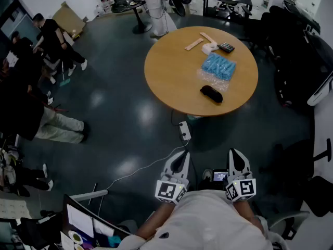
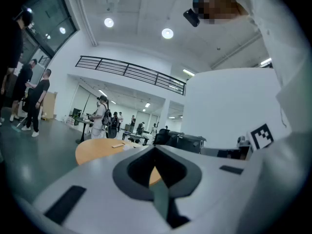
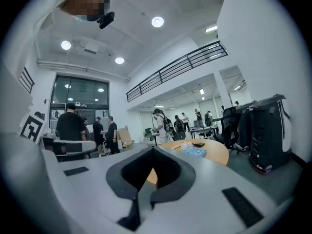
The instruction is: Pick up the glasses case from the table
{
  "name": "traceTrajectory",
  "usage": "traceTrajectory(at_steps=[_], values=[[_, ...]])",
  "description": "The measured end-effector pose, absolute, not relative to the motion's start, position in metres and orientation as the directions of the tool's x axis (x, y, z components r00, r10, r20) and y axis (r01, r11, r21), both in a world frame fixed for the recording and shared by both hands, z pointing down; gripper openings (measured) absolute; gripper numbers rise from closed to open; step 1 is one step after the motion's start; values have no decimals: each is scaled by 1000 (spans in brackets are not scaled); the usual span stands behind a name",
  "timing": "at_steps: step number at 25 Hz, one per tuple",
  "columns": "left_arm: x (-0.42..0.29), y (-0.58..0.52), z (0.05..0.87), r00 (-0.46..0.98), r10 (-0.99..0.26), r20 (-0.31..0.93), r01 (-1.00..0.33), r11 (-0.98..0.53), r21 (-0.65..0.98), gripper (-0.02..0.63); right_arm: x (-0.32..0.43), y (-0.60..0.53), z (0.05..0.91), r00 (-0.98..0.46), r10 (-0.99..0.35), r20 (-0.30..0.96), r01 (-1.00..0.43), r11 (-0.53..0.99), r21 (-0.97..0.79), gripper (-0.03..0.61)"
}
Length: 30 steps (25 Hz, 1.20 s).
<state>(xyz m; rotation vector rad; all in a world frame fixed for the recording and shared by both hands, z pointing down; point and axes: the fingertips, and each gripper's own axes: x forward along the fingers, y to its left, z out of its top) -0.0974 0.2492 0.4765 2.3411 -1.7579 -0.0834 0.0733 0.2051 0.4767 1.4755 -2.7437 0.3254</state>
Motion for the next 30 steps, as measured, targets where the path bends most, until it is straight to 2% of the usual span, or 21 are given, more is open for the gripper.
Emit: traceTrajectory(at_steps=[14,25,30], values=[[-63,224,483,299,-950,87,-935,-273,225,6,104,185,480,-569,-816,100,-815,544,-197,15],[-32,191,491,224,-968,111,-959,-199,202,6,142,148,486,-637,-767,79,-762,610,-218,15],[-34,169,500,215,-963,162,-966,-185,178,6,150,130,495,-639,-763,98,-758,602,-250,15]])
